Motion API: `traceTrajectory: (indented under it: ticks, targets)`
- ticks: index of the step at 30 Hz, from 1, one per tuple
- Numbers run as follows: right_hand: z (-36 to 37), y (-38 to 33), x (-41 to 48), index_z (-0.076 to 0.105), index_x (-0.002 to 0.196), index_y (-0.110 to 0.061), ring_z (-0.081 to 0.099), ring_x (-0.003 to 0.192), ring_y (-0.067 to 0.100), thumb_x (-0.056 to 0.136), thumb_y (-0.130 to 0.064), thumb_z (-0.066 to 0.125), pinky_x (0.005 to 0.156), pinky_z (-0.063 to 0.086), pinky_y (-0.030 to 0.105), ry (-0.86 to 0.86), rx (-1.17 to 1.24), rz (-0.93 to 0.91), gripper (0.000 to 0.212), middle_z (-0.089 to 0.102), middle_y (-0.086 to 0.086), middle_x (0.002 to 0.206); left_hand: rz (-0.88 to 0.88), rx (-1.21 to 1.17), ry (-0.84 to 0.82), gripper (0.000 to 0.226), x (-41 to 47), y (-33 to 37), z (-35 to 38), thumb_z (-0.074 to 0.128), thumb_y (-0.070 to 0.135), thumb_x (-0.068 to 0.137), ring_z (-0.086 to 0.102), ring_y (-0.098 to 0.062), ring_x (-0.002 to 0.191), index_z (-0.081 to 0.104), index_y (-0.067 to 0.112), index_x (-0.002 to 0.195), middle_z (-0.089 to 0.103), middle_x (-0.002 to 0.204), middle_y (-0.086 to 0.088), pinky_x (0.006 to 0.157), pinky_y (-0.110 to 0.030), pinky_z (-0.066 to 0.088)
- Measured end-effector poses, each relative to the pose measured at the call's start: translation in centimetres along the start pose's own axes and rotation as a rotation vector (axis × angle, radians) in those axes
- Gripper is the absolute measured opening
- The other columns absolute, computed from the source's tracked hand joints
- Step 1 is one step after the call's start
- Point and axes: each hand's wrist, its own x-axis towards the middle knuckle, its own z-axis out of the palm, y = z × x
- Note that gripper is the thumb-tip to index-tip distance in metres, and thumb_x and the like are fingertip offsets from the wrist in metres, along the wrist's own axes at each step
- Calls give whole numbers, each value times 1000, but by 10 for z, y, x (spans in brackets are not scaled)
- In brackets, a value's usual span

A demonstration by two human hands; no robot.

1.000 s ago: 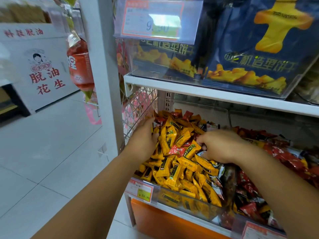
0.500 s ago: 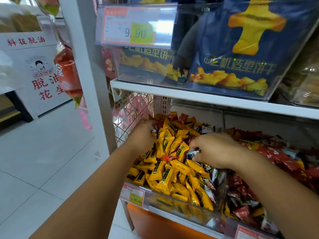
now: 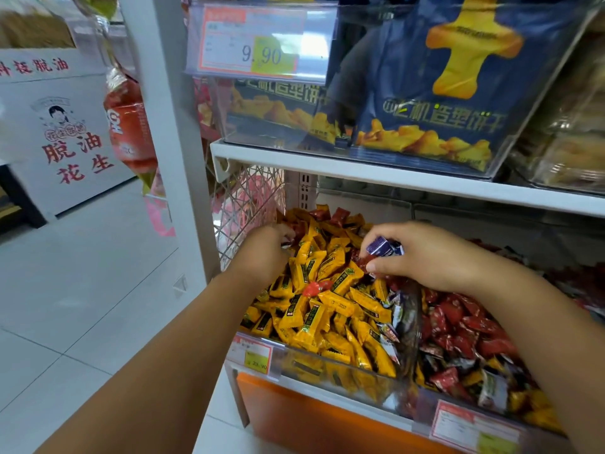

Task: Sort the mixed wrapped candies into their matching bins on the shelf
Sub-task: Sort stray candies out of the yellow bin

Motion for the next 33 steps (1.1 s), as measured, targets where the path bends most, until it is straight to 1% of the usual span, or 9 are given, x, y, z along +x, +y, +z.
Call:
traceTrajectory:
  ticks: [3,6,8,11,14,18,22,28,33]
  targets:
    - [-3,5,-8,63,96,-40,58,80,-2,88,-33,67,64,40,11,34,25,21,12,65,-13,97,46,68,8,21,-1,1,0,61,12,93,56,-16,99,71,13,112,61,119,-5,73,-16,31]
    - [-4,12,-14,63,101,-43,62,86,10,89,-35,65,75,48,23,110,62,80,15,66,-10,107,189,153,155,15,-7,9,-10,66,18,90,55,-22,102,76,17,101,69,104,-1,74,-24,32]
    - [-5,16,-20,63,100,-45,59,77,0,89,-35,65,63,42,15,185,70,77,15,65,-16,99,328,131,234,15,-17,21,-17,65,19,90,53,-21,101,75,19,102,69,101,2,76,-24,34]
    - [-5,19,-33,64,96,-40,54,63,-12,89,-28,66,53,37,7,254,93,61,13,61,-20,79,461,-70,-20,22,-42,52,-13,48,9,97,54,-11,85,58,23,110,46,106,8,73,-29,44]
    - [-4,23,-49,63,92,-42,58,62,-3,89,-25,66,58,45,16,324,128,83,17,63,-17,76,523,-58,-290,32,-60,81,10,40,1,94,51,-15,84,50,21,118,34,104,7,73,-39,45]
    - [-7,27,-71,60,87,-44,56,82,-13,89,-20,66,67,40,3,480,159,92,25,62,-25,88,468,13,-345,39,-56,96,34,53,30,96,54,-20,101,49,18,133,40,115,1,85,-28,45]
    - [0,32,-90,61,87,-41,56,78,-11,89,-23,66,62,39,7,395,132,134,19,64,-21,84,345,176,-409,69,-48,98,45,68,45,83,51,-23,107,44,17,141,35,122,-2,87,-29,45]
    - [7,41,-94,61,87,-42,56,82,-13,90,-24,66,65,40,6,317,121,159,18,64,-22,87,362,-3,-281,27,-48,88,49,65,35,88,48,-17,91,66,15,106,37,99,0,79,-29,43]
    - [6,41,-91,64,89,-39,59,80,-4,90,-27,65,63,44,15,322,132,161,13,66,-17,88,410,-186,-278,12,-52,75,28,52,27,98,36,-6,60,45,17,94,44,82,0,54,-18,26]
